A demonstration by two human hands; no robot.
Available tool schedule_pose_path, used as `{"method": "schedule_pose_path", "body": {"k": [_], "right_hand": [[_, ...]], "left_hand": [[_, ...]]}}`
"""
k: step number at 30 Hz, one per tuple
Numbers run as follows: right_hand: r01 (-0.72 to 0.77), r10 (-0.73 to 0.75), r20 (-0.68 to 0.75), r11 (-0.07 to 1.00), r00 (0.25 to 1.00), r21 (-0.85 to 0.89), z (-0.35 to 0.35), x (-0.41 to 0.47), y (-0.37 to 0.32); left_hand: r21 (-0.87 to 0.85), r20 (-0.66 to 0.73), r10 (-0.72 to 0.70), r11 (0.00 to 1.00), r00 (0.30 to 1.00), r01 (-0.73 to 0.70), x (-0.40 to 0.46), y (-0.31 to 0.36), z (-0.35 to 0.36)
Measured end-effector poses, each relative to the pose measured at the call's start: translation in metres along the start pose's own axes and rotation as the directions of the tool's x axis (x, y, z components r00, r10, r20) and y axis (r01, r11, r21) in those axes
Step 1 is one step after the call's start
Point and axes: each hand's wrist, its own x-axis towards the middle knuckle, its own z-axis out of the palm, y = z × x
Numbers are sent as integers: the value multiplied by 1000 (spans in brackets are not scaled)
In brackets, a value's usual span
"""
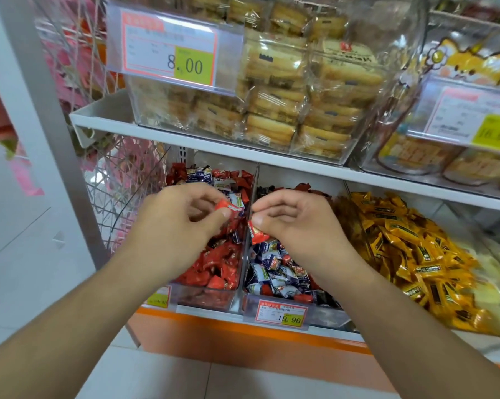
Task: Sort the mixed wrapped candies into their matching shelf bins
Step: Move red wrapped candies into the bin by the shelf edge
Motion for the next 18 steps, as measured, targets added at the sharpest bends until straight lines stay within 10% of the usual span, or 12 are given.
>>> {"method": "schedule_pose_path", "body": {"k": [7, 18], "right_hand": [[21, -21, 6, 998, 1000, -56, 17, 3, 6], [-64, -129, -288, 814, 949, -577, -37, 57, 65]], "left_hand": [[375, -33, -52, 925, 998, 61, 2, -14, -10], [266, 341, 80, 947, 937, -178, -2, -8, 30]]}}
